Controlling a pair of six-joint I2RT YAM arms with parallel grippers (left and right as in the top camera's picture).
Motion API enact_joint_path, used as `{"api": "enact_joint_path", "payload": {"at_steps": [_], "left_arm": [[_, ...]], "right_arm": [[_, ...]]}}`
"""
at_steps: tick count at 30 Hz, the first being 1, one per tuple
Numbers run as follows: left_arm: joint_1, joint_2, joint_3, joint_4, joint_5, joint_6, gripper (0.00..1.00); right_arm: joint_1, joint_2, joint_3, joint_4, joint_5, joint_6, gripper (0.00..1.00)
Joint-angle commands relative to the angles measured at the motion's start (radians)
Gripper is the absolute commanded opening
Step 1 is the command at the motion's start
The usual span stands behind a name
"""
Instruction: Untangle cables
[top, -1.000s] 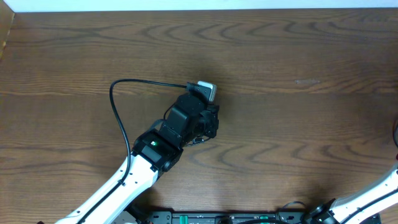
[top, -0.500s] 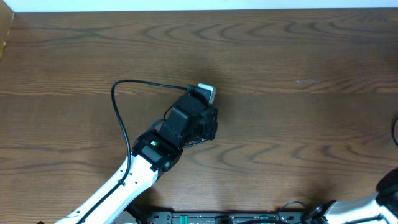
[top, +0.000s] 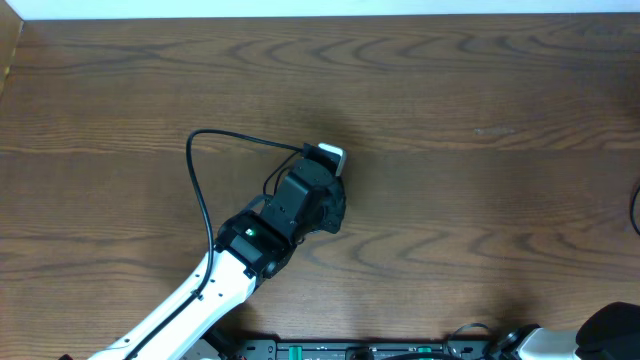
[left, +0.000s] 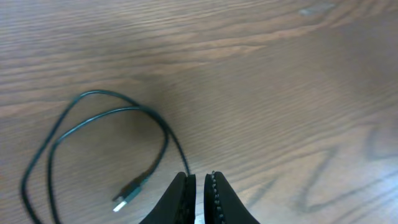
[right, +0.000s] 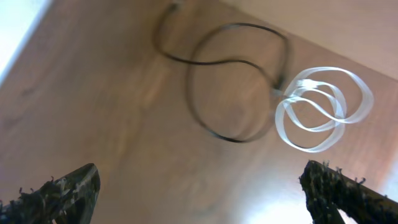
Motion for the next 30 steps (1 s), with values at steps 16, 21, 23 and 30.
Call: {"api": "enact_joint_path", "payload": {"at_steps": [16, 21, 23, 30], "left_arm": [[0.068, -0.067, -0.001, -0.061, -0.316, -0.092, 0.16], [0.152, -0.069, -0.001, -0.097, -0.315, -0.132, 0.17], [0.181, -0.069, -0.001, -0.112, -0.315, -0.132, 0.17], [0.287, -0.069, -0.001, -0.154, -0.315, -0.205, 0.17]], "right_arm": [[0.544, 0.003, 0.003, 0.105, -0.126, -0.053, 0.99], [0.671, 0.011, 0.003, 0.06, -0.124, -0.08, 0.99], [0.711, 0.02, 0.002, 0.045, -0.122, -0.098, 0.99], [0.789, 0.064, -0.008, 0.017, -0.013, -0.105, 0.99]]}}
